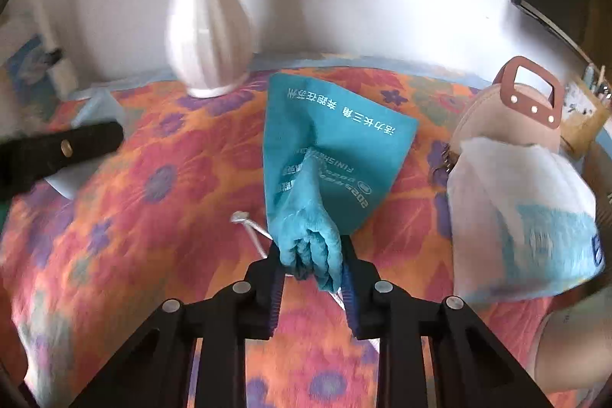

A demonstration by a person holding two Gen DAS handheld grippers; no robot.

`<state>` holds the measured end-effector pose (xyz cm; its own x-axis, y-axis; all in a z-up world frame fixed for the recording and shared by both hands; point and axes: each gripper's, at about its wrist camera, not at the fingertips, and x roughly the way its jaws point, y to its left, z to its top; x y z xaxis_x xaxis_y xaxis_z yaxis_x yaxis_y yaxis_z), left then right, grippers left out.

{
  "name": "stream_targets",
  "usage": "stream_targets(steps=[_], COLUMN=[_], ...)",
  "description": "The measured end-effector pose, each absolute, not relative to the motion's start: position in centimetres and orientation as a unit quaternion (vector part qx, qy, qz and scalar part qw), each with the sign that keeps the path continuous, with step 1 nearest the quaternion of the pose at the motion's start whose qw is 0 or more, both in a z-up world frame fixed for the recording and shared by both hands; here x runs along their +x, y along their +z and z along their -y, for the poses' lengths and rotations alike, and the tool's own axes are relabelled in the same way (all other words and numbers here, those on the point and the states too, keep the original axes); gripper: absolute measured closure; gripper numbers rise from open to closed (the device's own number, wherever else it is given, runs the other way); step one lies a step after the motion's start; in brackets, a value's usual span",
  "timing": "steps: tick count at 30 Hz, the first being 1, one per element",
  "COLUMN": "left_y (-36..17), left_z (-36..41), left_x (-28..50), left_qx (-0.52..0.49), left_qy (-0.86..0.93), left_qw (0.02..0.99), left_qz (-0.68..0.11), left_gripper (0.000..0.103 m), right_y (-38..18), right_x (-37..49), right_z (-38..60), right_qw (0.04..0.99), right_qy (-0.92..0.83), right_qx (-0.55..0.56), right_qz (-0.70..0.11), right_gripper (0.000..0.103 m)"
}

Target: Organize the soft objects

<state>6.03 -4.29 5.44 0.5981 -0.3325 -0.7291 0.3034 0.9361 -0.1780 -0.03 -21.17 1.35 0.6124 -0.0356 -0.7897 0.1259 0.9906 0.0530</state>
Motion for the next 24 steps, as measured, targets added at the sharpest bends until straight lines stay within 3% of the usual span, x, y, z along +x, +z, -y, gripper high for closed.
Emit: stream_targets(steps=[11,13,14,15,19,21,24], left_y=[2.4,1.8,1.6,1.3,1.5,1.4,1.1], left_z=[3.7,3.4,3.4,3.2,2.9,3.0,3.3], left_x=[-3.4,-3.6,-3.9,-4.0,-4.2,-4.2,-4.2], left_qx=[-0.047,-0.049,-0.048,-0.047,-0.063,-0.06,-0.055], left_qy=[-0.213,-0.212,-0.21,-0.205,-0.204,-0.204,-0.209], left_qw=[0.885,0.889,0.891,0.894,0.898,0.898,0.895], left_qz=[-0.412,-0.403,-0.399,-0.397,-0.384,-0.385,-0.391], left_gripper=[0.039,0.039,0.039,0.039,0.039,0.039,0.039], right_y=[2.8,2.3,2.1,1.7,2.1,2.1,1.1], right_x=[-12.4,-13.5,-13.8,-14.1,-14.3,-13.9,-11.9], right_z=[20.1,19.8,19.9,20.4,21.8,22.5,22.0], right_qw=[0.887,0.879,0.877,0.878,0.877,0.872,0.861], right_qy=[0.061,0.068,0.063,0.054,0.062,0.065,0.057], right_qx=[0.042,0.048,0.053,0.061,0.127,0.159,0.173], right_qz=[-0.456,-0.469,-0.474,-0.472,-0.46,-0.458,-0.476], right_gripper=[0.077,0.062,0.04,0.031,0.025,0.013,0.012])
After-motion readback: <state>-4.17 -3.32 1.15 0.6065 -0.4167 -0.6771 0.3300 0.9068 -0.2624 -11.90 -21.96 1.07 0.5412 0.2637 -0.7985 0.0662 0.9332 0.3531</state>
